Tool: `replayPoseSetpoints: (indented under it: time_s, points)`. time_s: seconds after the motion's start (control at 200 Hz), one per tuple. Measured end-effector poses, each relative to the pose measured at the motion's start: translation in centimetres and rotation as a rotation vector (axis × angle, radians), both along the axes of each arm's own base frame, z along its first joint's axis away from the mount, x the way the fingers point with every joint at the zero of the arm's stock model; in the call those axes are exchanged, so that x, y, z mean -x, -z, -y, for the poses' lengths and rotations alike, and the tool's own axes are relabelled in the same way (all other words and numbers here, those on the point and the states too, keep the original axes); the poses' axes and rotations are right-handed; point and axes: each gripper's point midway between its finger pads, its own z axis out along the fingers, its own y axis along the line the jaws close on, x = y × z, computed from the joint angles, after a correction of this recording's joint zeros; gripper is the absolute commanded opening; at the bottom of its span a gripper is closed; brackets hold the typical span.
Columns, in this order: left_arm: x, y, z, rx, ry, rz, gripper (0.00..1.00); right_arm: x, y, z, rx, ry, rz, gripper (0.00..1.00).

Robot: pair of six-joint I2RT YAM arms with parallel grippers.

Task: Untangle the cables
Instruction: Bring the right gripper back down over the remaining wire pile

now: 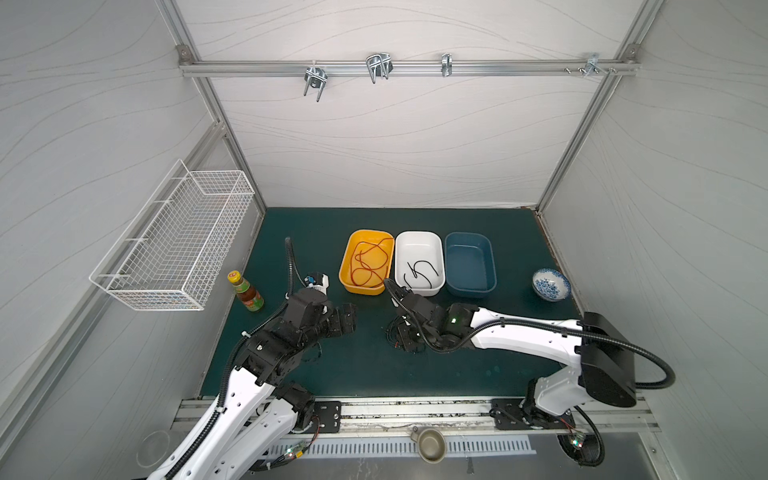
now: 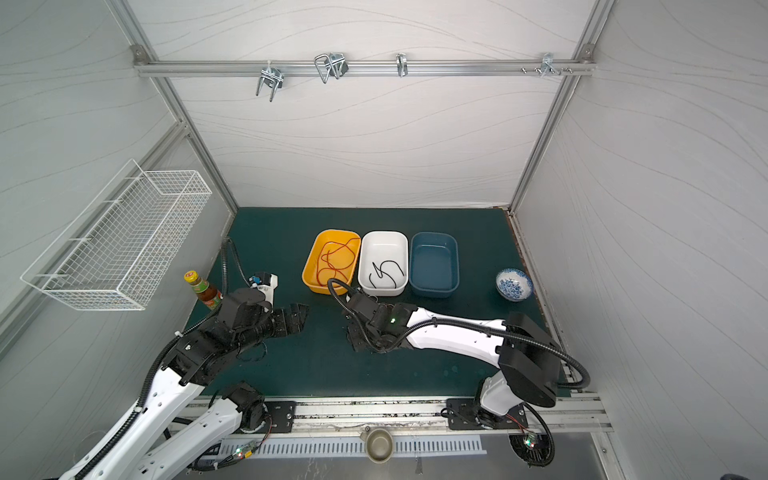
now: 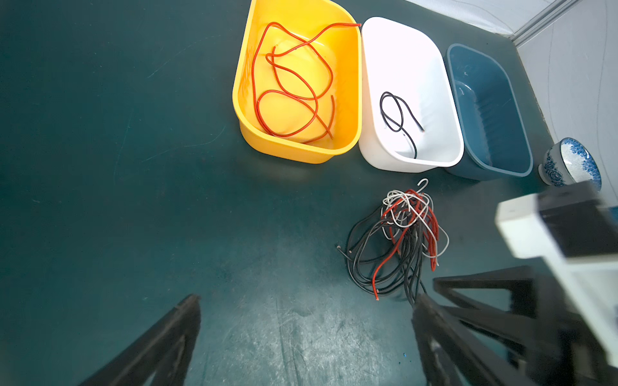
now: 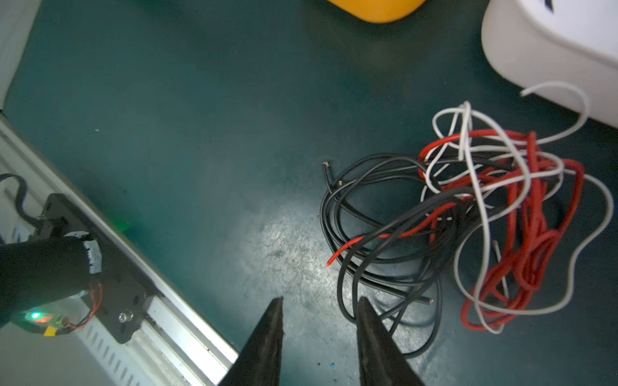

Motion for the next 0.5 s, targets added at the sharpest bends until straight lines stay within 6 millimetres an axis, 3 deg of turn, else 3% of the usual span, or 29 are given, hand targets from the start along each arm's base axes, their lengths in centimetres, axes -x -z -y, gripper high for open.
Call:
replayPoseSetpoints:
  time_s: [0.105, 0.5]
  points:
    - [0.0, 0.0, 0.0, 0.000, 0.000, 0.000, 1.00, -0.3, 1.1, 0.2, 0.035, 0.023, 0.004, 0.33]
    - [0.0, 0.0, 0.0, 0.001, 0.001, 0.001, 1.00, -1.3, 2.1, 1.4, 0.070, 0.083, 0.057, 0.32]
